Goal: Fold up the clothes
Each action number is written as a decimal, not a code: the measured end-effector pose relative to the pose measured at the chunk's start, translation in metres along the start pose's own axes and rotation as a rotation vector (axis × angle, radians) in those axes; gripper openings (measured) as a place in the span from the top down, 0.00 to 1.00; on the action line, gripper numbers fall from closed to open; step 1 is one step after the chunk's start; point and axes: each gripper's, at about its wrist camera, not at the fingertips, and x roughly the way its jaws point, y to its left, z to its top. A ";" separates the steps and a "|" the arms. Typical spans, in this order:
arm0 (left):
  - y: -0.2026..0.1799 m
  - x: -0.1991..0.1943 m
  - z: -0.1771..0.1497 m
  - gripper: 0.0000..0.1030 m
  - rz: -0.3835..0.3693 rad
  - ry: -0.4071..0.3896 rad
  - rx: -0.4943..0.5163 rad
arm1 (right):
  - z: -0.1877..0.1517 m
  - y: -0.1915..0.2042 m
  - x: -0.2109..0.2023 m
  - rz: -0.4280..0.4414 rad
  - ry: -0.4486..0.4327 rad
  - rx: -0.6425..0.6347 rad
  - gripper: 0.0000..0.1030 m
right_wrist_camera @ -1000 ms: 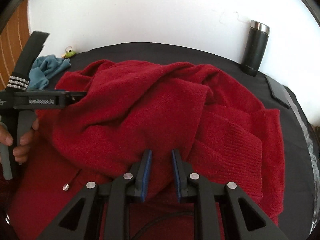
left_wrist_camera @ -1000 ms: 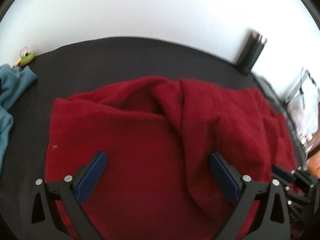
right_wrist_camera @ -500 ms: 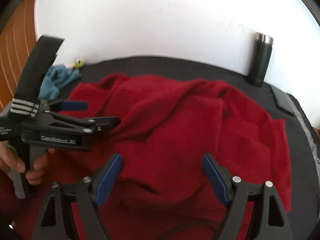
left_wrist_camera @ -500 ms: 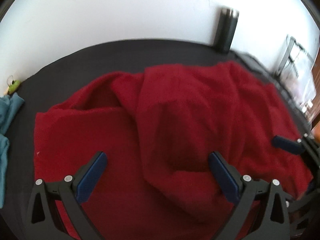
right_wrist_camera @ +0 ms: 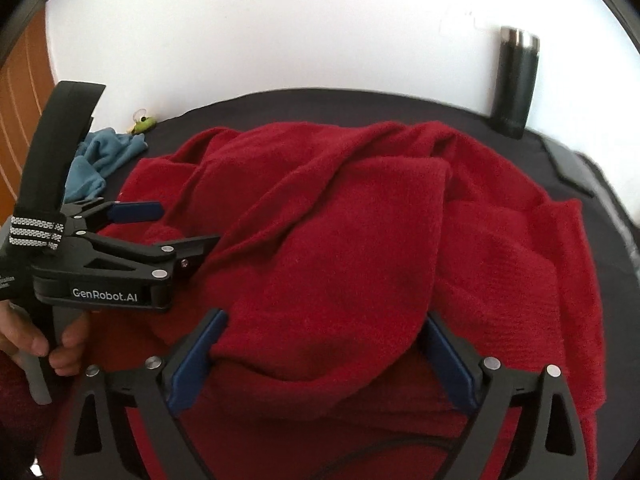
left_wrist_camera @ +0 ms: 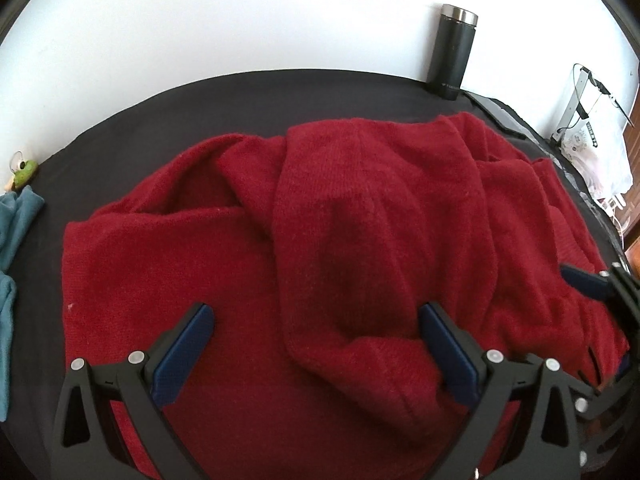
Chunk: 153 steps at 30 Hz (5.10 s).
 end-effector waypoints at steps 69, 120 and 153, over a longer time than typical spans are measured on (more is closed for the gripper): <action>0.106 -0.244 -0.289 0.01 -0.001 -0.159 -0.042 | -0.258 -0.134 -0.289 0.099 -0.339 0.322 0.05; 0.038 -0.156 -0.326 0.67 -0.373 0.075 0.262 | -0.264 -0.094 -0.169 0.435 -0.031 0.180 0.70; 0.041 -0.203 -0.330 0.81 -0.358 -0.053 0.179 | -0.264 -0.074 -0.165 0.443 0.052 0.131 0.36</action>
